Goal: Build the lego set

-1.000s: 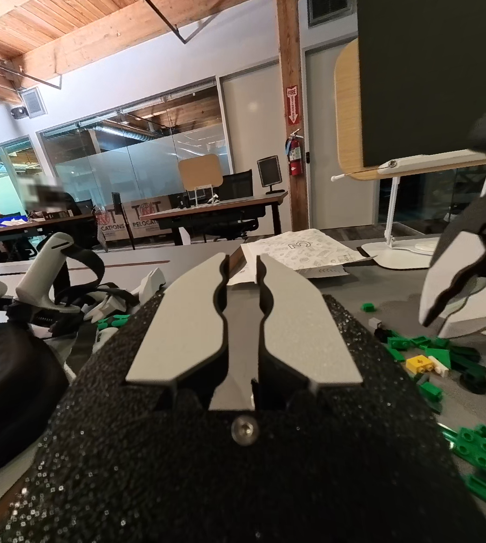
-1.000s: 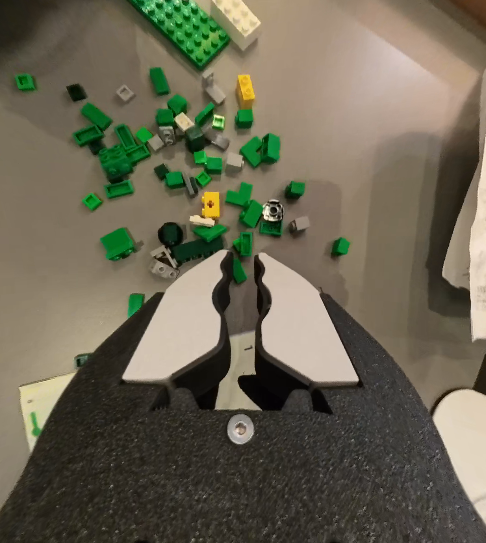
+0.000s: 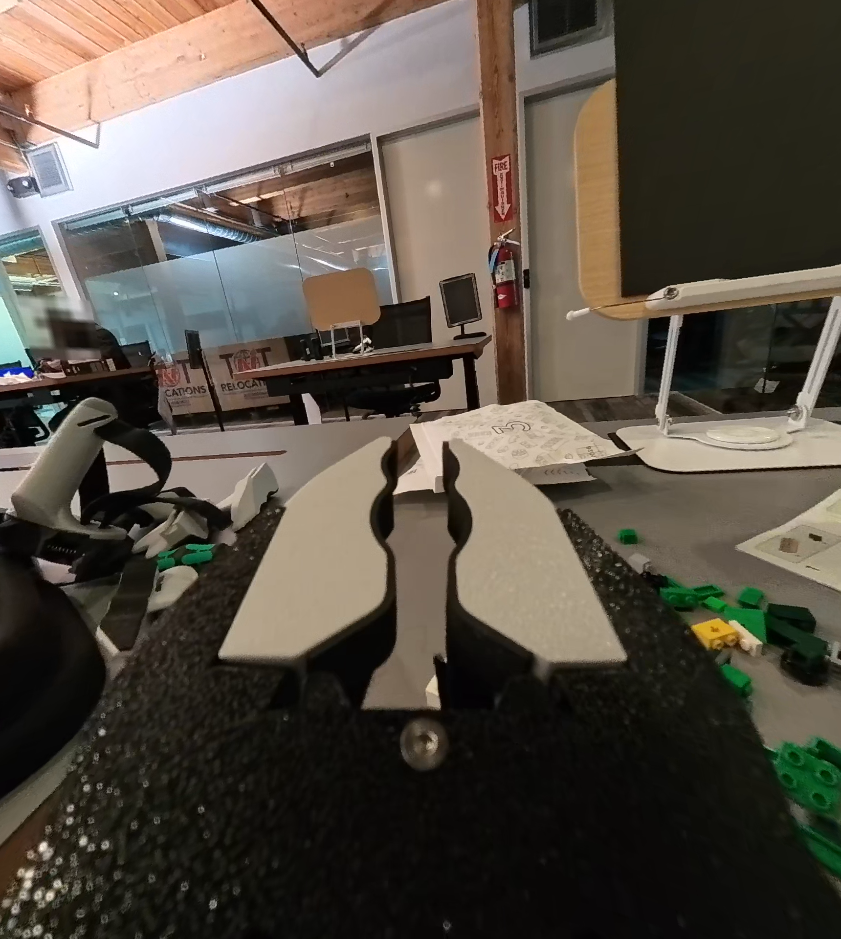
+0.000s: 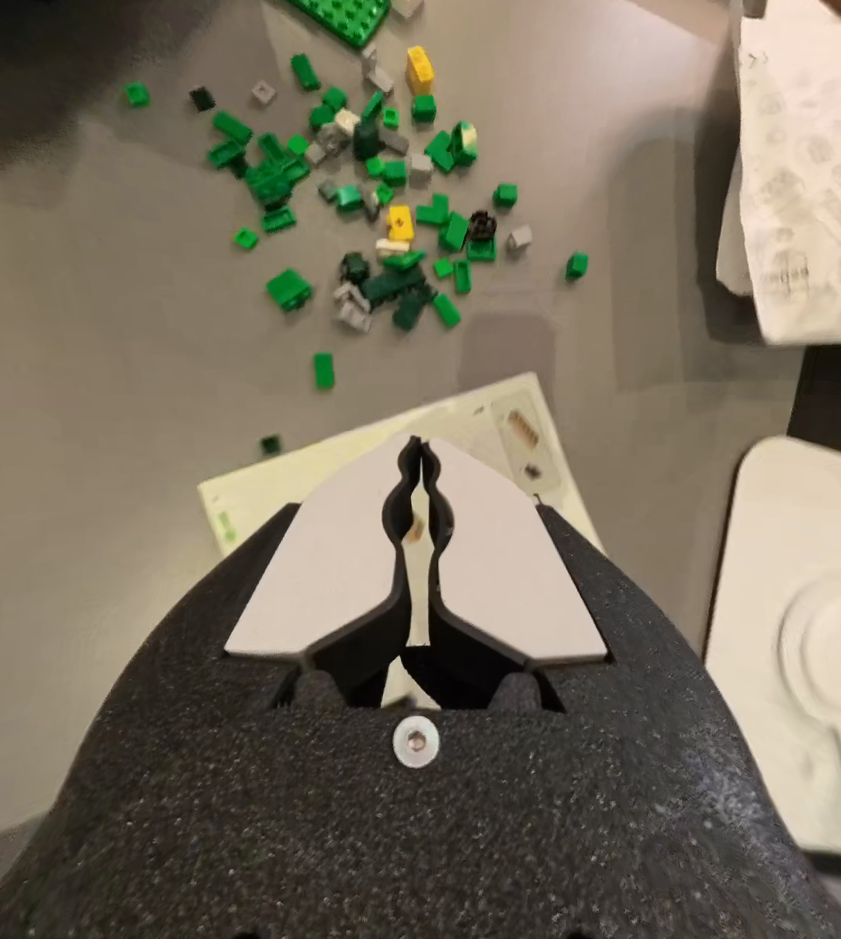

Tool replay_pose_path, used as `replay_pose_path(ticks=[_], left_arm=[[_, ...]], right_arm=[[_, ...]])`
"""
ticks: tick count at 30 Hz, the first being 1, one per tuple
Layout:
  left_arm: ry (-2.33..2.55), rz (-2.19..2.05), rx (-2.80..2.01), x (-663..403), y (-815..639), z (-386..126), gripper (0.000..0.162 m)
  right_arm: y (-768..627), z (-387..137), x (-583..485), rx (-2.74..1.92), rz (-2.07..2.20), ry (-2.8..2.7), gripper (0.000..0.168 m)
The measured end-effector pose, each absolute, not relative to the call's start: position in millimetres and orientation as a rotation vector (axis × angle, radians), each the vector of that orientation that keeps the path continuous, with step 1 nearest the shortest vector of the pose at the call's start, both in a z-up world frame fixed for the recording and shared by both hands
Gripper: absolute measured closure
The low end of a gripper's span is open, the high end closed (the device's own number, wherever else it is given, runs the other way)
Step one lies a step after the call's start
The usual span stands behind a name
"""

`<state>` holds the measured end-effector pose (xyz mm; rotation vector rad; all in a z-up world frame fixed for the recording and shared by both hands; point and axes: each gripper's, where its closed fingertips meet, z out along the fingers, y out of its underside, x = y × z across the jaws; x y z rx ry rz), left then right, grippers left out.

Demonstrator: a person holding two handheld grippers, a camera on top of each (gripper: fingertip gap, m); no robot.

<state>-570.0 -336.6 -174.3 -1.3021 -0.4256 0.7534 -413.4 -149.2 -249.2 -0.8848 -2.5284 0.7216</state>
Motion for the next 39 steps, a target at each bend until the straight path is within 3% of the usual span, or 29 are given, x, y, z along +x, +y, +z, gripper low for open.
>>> replay_pose_path(ticks=[1,13,25,39], left_arm=[[-0.428,0.751,-1.3,-570,-337,-174,0.146],[-0.434,0.743,-1.293,-569,-338,-174,0.146],[-0.403,0.758,-1.314,-565,-333,-175,0.146],[-0.411,0.748,-1.309,-567,-334,-175,0.146]], right_arm=[[-145,-246,-400,-0.915,0.724,-2.515,0.168],[-127,-255,-281,-1.178,0.708,-2.38,0.167],[-196,-277,-388,-0.949,0.771,-2.462,0.149],[-209,-303,-405,-0.873,0.706,-2.728,0.161]])
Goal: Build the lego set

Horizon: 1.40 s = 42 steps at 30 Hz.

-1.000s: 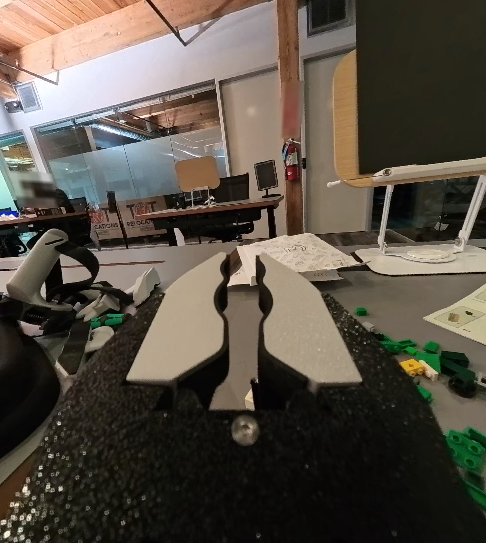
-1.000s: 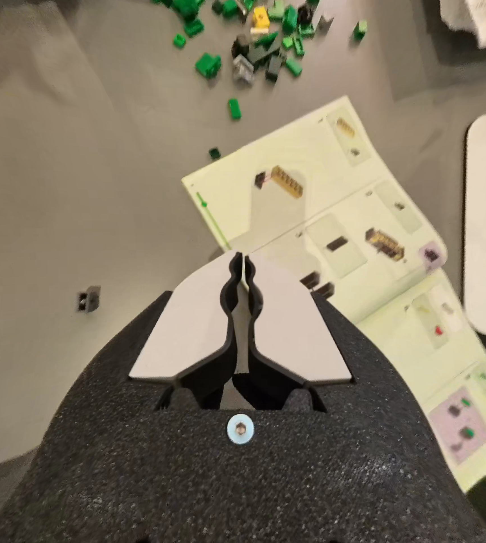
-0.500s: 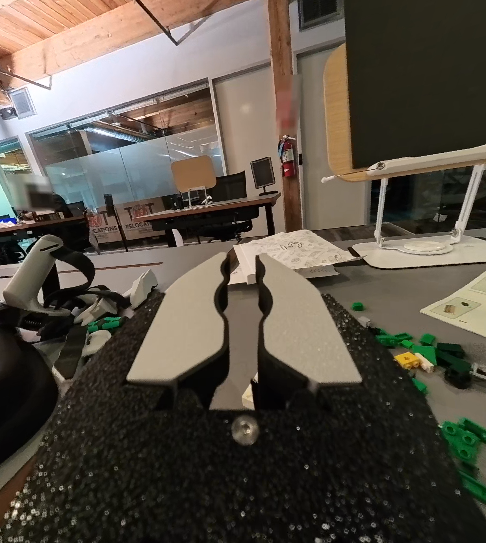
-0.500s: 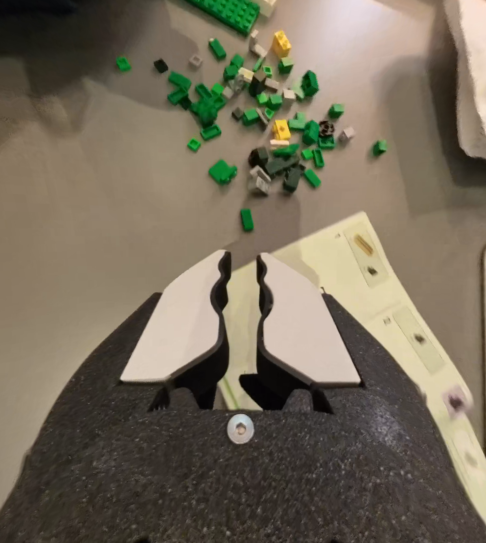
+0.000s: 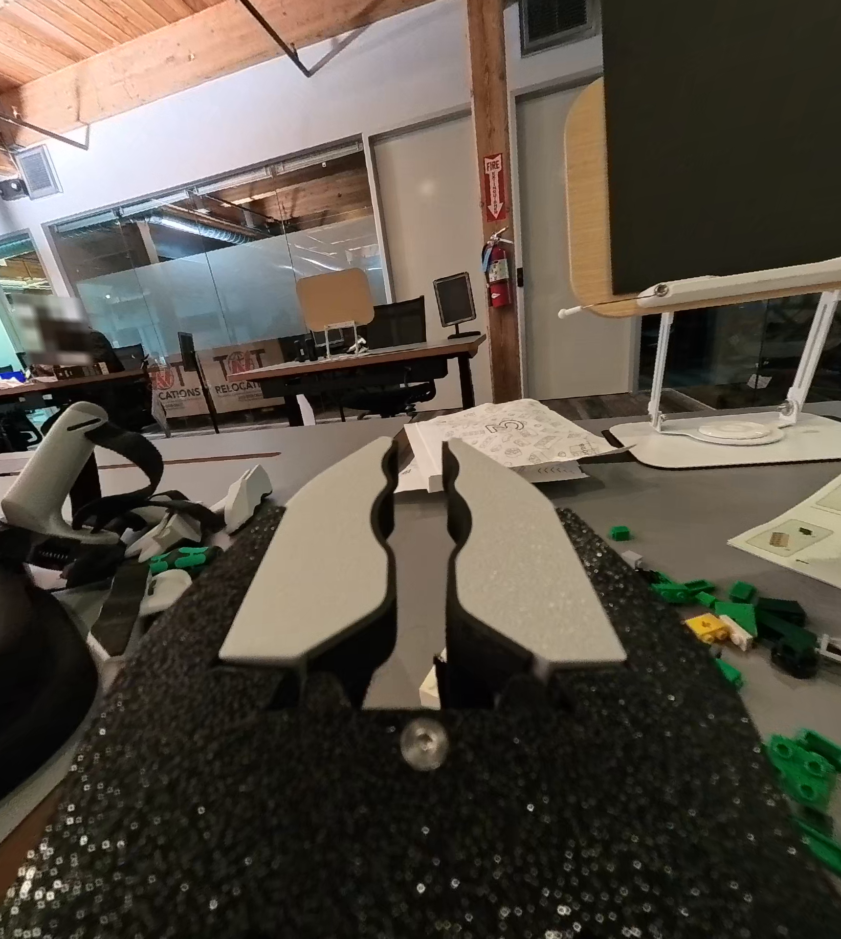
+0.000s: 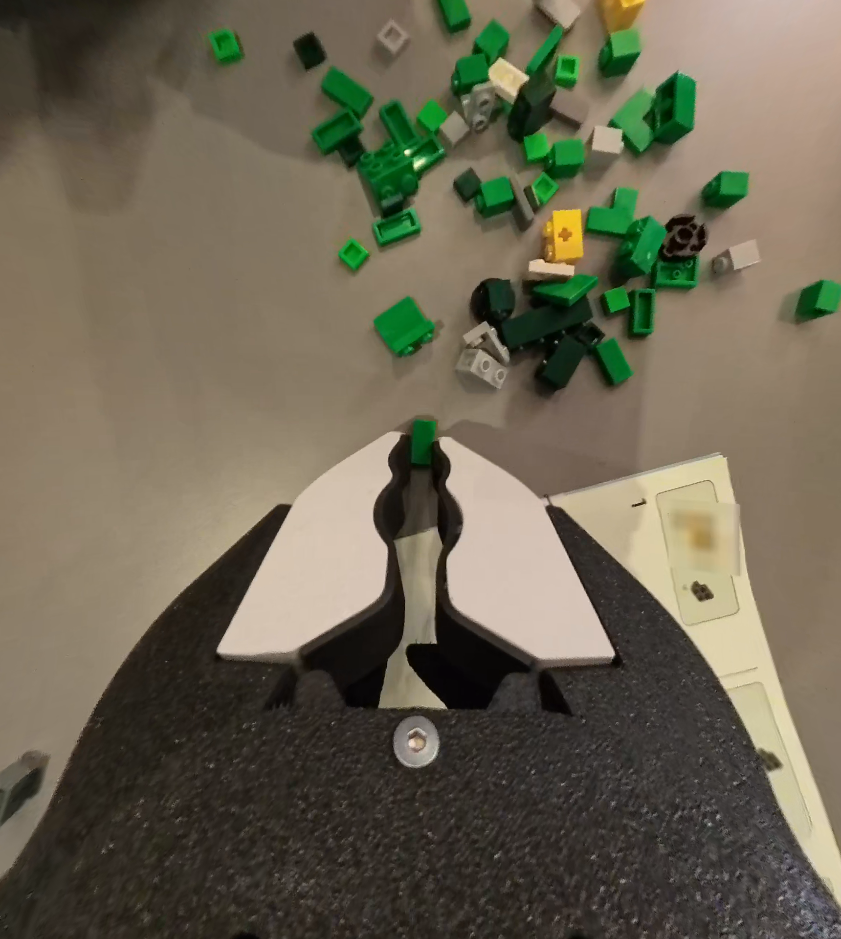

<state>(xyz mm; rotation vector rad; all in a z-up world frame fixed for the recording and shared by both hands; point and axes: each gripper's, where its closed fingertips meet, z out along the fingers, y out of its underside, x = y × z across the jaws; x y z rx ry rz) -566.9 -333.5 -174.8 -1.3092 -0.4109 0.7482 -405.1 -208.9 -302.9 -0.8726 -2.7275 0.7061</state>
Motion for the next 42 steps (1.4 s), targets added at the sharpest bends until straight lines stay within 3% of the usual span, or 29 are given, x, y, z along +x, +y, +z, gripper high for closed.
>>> replay_pose_path(ticks=[7,15,17,19,24,27,35,42], left_arm=[[-0.416,0.739,-1.3,-567,-334,-174,0.146],[-0.407,0.739,-1.309,-565,-331,-175,0.146],[-0.407,0.738,-1.309,-565,-331,-175,0.146],[-0.404,0.737,-1.308,-565,-331,-175,0.146],[-0.387,0.746,-1.32,-563,-329,-175,0.147],[-0.383,0.747,-1.323,-562,-328,-175,0.147],[-0.382,0.751,-1.323,-563,-328,-175,0.147],[-0.389,0.739,-1.319,-564,-328,-175,0.147]], right_arm=[[-243,-282,-307,-0.588,0.902,-2.881,0.161],[-235,-294,-238,-0.561,0.743,-2.914,0.16],[-234,-294,-232,-0.563,0.71,-2.976,0.147],[-227,-282,-245,-0.554,0.678,-2.976,0.142],[-202,-246,-352,-0.479,0.742,-2.769,0.146],[-203,-250,-402,-0.396,0.857,-2.817,0.157],[-195,-286,-465,-0.288,0.768,-2.944,0.143],[-188,-297,-472,-0.189,0.676,-2.975,0.142]])
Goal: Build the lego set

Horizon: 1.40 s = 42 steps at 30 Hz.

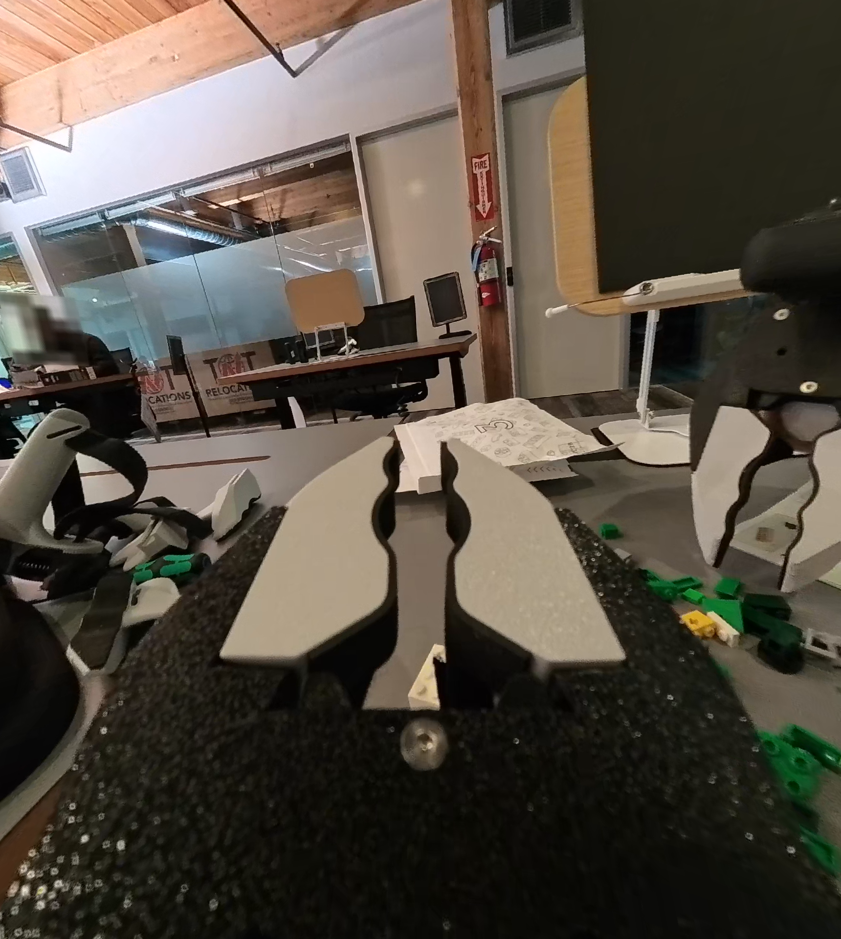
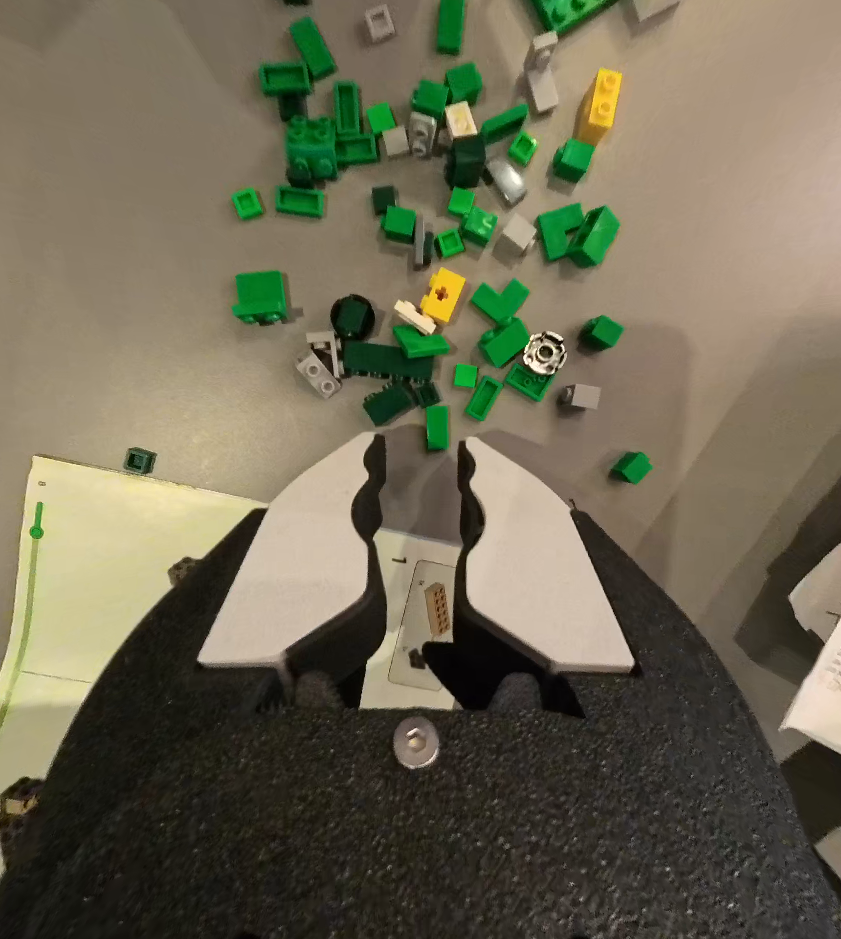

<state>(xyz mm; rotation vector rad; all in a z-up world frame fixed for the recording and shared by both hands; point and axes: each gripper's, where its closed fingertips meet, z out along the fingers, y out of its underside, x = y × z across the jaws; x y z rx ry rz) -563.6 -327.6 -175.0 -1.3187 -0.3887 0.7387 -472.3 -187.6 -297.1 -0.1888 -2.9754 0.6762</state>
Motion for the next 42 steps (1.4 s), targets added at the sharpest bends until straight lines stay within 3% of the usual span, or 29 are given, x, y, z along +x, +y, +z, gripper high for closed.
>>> replay_pose_path(ticks=[6,9,17,26,34,42], left_arm=[[-0.378,0.742,-1.327,-563,-325,-176,0.147],[-0.38,0.741,-1.326,-563,-326,-175,0.147],[-0.376,0.74,-1.322,-563,-325,-175,0.147],[-0.389,0.735,-1.313,-564,-327,-174,0.147],[-0.345,0.762,-1.343,-558,-322,-176,0.148],[-0.348,0.76,-1.35,-557,-322,-177,0.148]], right_arm=[[-190,-301,-478,-0.165,0.655,-2.983,0.146],[-191,-304,-478,-0.191,0.676,-2.997,0.161],[-180,-282,-462,-0.344,0.672,-2.898,0.161],[-176,-242,-349,-0.528,0.684,-2.588,0.161],[-198,-277,-264,-0.796,0.672,-2.609,0.161],[-208,-295,-253,-0.877,0.596,-2.628,0.161]])
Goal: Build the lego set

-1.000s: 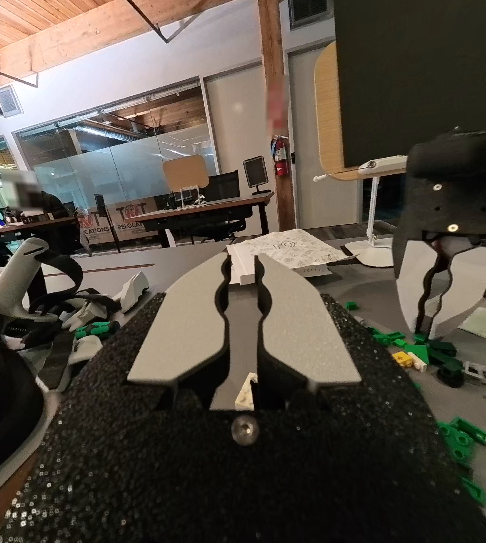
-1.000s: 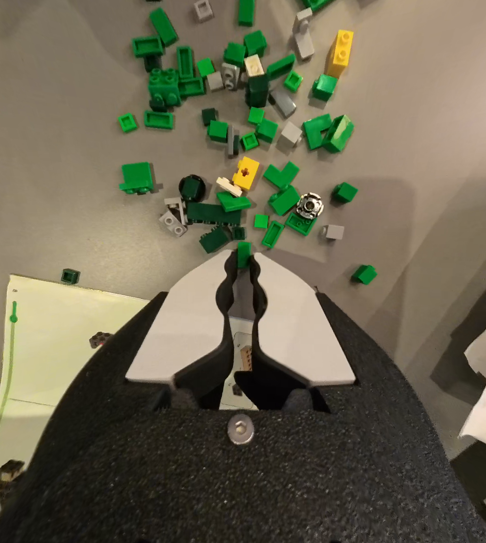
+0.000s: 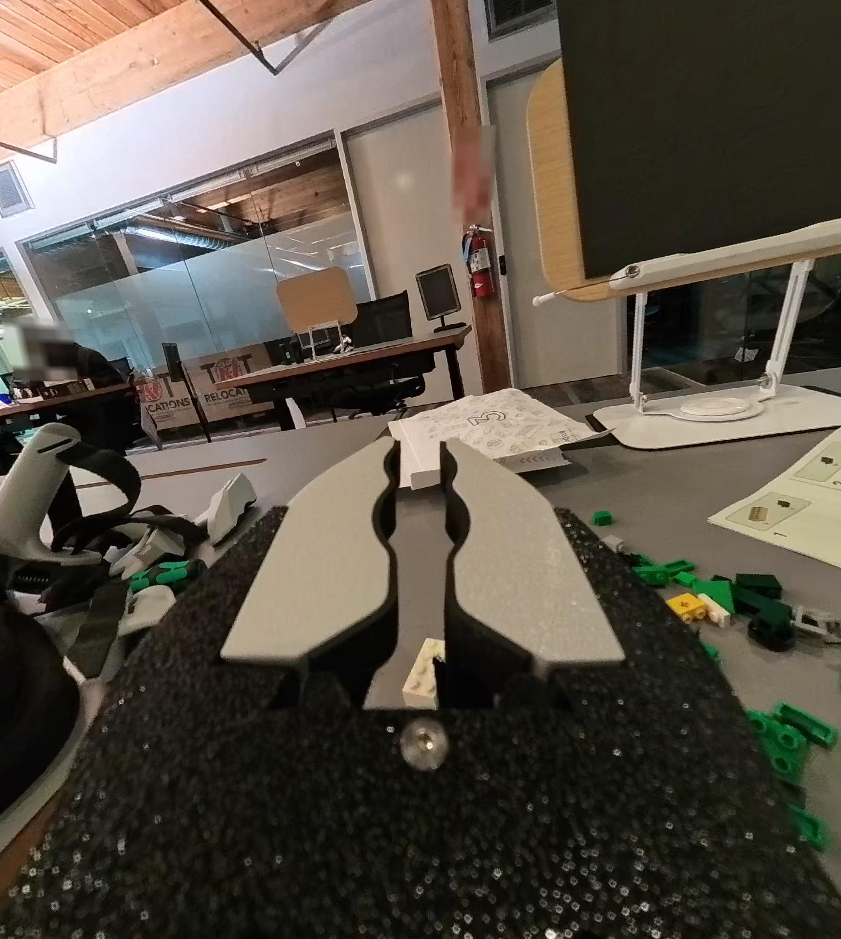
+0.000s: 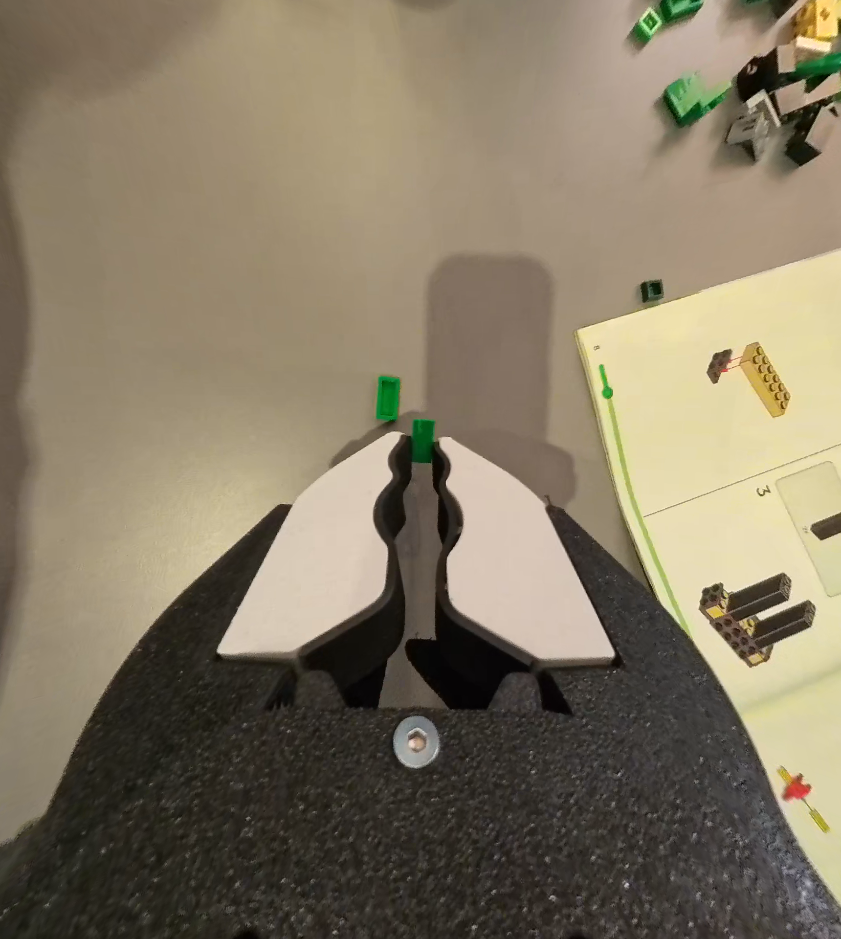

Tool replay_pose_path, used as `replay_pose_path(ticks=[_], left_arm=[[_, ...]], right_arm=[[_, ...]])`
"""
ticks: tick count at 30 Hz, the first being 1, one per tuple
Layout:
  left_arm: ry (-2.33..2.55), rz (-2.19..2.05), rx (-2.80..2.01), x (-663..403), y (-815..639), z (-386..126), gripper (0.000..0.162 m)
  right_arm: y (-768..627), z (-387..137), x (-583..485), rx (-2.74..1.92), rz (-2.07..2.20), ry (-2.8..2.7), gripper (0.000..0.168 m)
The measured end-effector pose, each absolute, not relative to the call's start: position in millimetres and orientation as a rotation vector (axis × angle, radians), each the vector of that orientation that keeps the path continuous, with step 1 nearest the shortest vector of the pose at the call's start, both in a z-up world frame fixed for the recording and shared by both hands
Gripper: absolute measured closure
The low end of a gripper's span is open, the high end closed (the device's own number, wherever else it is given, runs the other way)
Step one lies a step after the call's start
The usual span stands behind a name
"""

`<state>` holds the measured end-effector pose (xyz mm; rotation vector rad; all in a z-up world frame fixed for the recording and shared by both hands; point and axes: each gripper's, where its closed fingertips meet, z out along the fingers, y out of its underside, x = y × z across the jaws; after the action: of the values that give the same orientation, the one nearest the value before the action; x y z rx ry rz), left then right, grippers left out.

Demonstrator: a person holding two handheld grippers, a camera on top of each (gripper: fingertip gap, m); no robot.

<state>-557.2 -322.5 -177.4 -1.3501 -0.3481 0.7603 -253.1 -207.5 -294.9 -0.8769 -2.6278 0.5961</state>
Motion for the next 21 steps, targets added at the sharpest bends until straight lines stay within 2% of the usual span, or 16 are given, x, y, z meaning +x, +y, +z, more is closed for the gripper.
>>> replay_pose_path(ticks=[5,7,9,17,21], left_arm=[[-0.342,0.761,-1.355,-557,-322,-178,0.148],[-0.341,0.759,-1.357,-556,-321,-178,0.148],[-0.341,0.759,-1.358,-556,-321,-178,0.148],[-0.319,0.761,-1.344,-551,-320,-174,0.148],[-0.268,0.78,-1.355,-541,-315,-171,0.148]], right_arm=[[-207,-295,-257,-0.901,0.604,-2.65,0.161],[-206,-295,-257,-0.933,0.61,-2.665,0.15],[-200,-291,-255,-0.976,0.617,-2.65,0.146],[-186,-281,-213,-1.258,0.916,-2.399,0.146],[-189,-294,-204,-1.253,0.866,-2.358,0.146]])
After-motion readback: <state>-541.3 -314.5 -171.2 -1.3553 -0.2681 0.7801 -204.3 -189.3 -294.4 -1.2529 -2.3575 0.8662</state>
